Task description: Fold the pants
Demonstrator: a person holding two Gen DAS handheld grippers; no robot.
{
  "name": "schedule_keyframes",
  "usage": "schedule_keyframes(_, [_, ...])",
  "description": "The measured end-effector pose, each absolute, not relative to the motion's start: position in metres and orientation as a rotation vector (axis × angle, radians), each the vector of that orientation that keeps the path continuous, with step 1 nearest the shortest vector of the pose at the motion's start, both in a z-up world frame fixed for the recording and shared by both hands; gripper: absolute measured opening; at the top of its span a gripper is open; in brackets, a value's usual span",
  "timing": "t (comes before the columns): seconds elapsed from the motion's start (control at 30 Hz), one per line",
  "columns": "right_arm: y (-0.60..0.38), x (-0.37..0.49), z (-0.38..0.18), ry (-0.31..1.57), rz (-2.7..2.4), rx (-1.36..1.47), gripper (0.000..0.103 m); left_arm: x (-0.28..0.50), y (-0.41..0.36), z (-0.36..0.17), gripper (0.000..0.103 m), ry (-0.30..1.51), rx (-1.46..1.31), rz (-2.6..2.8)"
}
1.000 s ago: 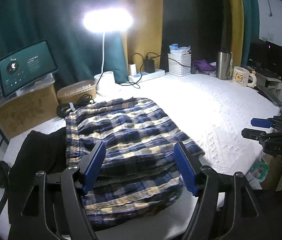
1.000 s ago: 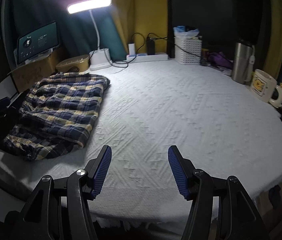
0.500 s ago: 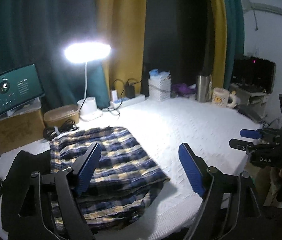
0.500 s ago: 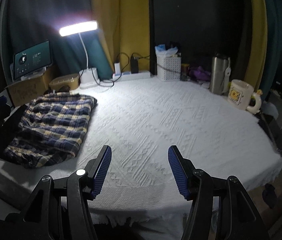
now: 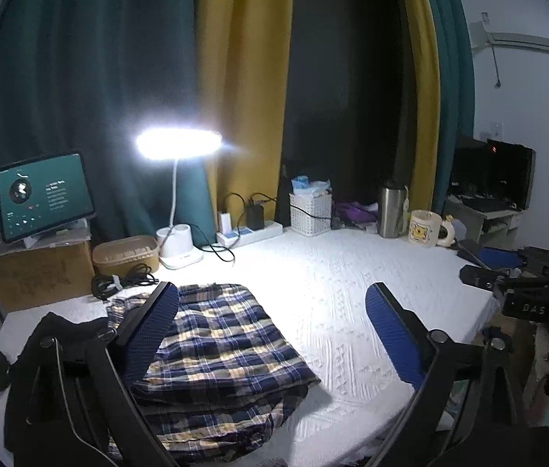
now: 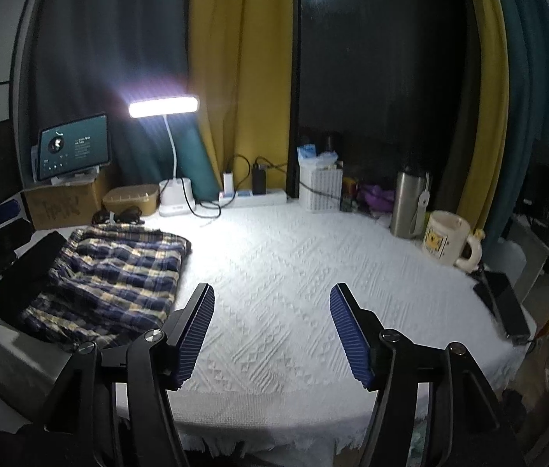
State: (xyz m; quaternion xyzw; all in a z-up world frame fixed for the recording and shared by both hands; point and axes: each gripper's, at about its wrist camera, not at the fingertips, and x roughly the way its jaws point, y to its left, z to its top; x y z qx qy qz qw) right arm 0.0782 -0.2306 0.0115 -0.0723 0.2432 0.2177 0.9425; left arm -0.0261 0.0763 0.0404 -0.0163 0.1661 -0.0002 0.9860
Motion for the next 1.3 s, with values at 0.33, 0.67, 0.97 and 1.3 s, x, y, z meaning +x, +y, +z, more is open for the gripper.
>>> schedule_keyframes(0.33, [-0.230, 0.064, 0.040, 0.419, 0.469, -0.147, 0.078, -0.041, 0.085, 0.058, 0.096, 0.247, -0.068, 0.061])
schedule_keyframes(0.67, [-0.231, 0.048, 0.064, 0.348, 0.470, -0.147, 0.083, -0.053, 0.085, 0.069, 0.097, 0.189, -0.064, 0.102])
schedule_keyframes(0.97, [-0.233, 0.034, 0.088, 0.278, 0.464, -0.138, 0.085, -0.066, 0.088, 0.085, 0.102, 0.108, -0.071, 0.115])
schedule_keyframes(1.3, [-0.235, 0.019, 0.110, 0.204, 0.449, -0.139, 0.091, -0.078, 0.092, 0.099, 0.102, 0.057, -0.087, 0.128])
